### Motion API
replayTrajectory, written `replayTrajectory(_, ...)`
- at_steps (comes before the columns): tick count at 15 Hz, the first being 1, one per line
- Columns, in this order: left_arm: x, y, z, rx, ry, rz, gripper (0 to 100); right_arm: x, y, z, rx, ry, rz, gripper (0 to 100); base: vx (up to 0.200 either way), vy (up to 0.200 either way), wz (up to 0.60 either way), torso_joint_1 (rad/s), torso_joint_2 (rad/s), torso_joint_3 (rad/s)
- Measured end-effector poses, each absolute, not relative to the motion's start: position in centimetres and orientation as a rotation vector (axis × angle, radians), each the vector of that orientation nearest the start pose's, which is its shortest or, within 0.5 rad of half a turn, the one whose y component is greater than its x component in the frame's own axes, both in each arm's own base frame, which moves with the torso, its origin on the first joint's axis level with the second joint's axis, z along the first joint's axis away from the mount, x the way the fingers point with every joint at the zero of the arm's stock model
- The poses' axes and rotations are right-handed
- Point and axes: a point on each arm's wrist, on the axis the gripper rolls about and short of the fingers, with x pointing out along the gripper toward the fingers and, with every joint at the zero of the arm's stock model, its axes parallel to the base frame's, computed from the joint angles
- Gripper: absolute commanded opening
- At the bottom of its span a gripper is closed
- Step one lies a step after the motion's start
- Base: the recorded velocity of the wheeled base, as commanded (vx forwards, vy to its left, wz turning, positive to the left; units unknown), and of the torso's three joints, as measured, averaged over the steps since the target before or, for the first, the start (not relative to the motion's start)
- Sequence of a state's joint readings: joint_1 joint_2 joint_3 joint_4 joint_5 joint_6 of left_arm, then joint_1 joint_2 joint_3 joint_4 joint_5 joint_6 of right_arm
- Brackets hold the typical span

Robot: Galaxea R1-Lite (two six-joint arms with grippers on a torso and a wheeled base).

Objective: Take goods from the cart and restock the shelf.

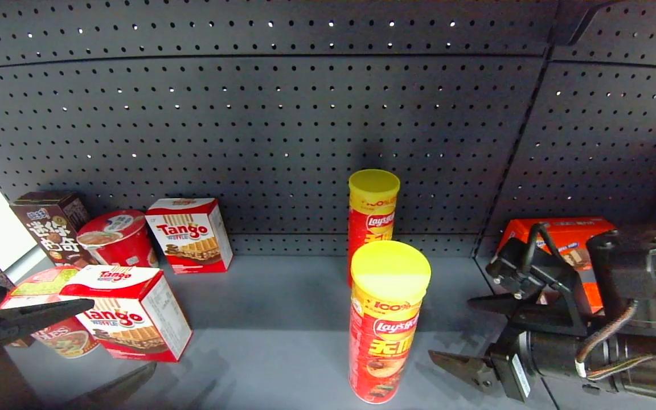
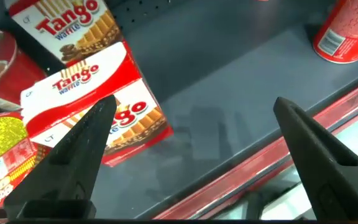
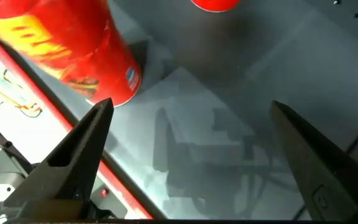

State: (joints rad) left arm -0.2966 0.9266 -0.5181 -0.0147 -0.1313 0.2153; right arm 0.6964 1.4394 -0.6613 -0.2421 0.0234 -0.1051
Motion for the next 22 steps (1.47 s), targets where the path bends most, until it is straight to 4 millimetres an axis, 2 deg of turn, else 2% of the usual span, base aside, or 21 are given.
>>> replayTrajectory(4, 10.0, -3.3, 20.0, 0.229, 0.356, -0.461, 100, 18.2, 15.7, 17.2, -0.290, 0.500, 0.741, 100, 0.000, 0.000, 0.00, 0.000, 0.00, 0.000)
replayTrajectory(10, 10.0, -3.4, 20.0, 0.229, 0.357, -0.461, 100, 18.3, 17.0, 17.0, -0.302, 0.505, 0.777, 100, 0.000, 0.000, 0.00, 0.000, 0.00, 0.000)
replayTrajectory(22, 10.0, -3.4, 19.9, 0.228, 0.361, -0.462, 100, 18.1, 18.0, 16.7, -0.314, 0.513, 0.810, 100, 0.000, 0.000, 0.00, 0.000, 0.00, 0.000)
